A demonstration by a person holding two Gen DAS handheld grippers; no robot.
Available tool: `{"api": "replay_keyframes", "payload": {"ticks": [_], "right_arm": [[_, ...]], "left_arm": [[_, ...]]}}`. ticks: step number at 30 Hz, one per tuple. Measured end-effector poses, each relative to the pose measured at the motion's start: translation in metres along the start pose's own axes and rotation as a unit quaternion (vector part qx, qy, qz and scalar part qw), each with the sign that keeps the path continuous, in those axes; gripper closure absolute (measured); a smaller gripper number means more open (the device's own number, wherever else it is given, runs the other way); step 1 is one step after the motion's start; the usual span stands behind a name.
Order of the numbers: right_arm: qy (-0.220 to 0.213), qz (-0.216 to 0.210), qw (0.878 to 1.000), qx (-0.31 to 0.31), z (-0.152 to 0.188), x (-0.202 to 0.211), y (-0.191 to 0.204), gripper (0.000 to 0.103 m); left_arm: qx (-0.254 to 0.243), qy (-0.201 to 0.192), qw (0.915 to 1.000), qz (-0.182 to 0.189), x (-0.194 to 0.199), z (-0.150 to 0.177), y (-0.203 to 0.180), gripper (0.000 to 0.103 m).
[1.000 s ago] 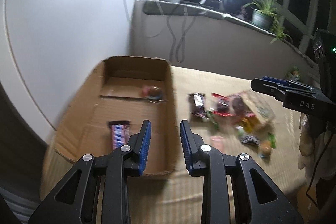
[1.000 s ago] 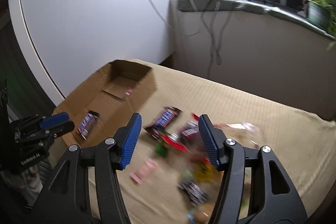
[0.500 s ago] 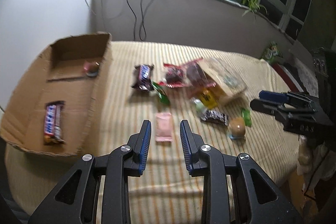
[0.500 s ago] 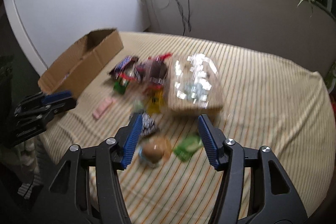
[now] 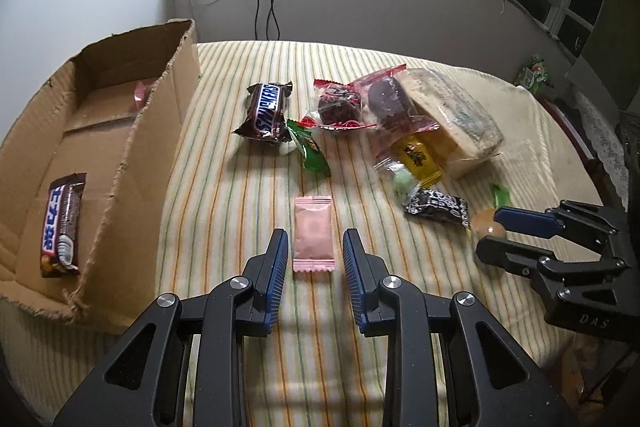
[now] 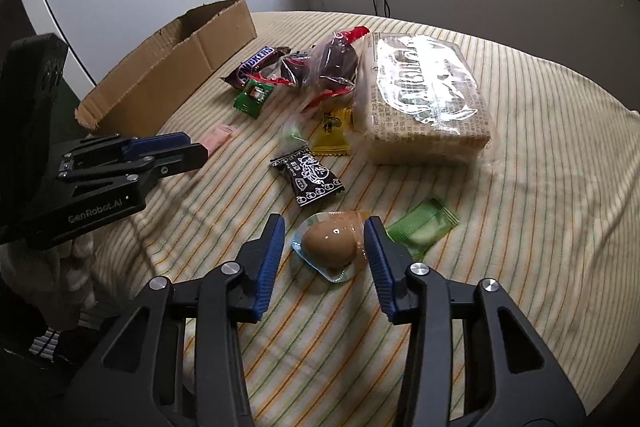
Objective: Organize snacks
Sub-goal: 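Close the left tool on the pink packet while the right tool grips the egg, then carry the egg and pink packet into the box and open both tools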
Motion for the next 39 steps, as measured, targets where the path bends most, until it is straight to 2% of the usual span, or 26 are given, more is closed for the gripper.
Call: {"api": "replay_keyframes", "payload": {"ticks": [13,14,15,26,31,39], "right_arm": [[0.007,0.028,0.999,0.024,0.004,-0.003,0.002,0.061],[0.006,0.028,0.999,0.026,0.004,-0.003,0.003,0.067],[0.006,0.024,0.999,0.026,0.004,-0.002,0.004,0.067],[-0.006,0.018,1.000,0.016,0.000,0.007,0.004,0.068],[-0.020,0.021,0.999,0.016,-0.009,0.019,0.004,0.068],[-0.047,0.017,0.998,0.033,-0.045,0.030,0.018,0.068]], "left_arm": [[-0.012,-0.001,0.9999,-0.012,-0.008,-0.002,0.001,0.077],[-0.012,-0.002,0.9998,-0.013,-0.007,-0.002,0.001,0.082],[-0.012,-0.003,0.9998,-0.015,-0.007,-0.001,0.002,0.084],[-0.002,-0.009,1.0000,-0.002,0.001,-0.004,0.003,0.084],[0.000,-0.026,0.9996,0.005,0.015,-0.015,0.003,0.084],[0.007,-0.064,0.9979,0.003,0.043,-0.038,0.017,0.084]]}}
Point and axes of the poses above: each gripper's, at about its wrist camera, not at the fingertips, and x roughly against the way its jaws point, y to its left, z to its underside, the point moved 10 cm from there along -x, roughly the way its jaws point, and after that the axes turned 5 degrees about x, right-handed, at the moved point
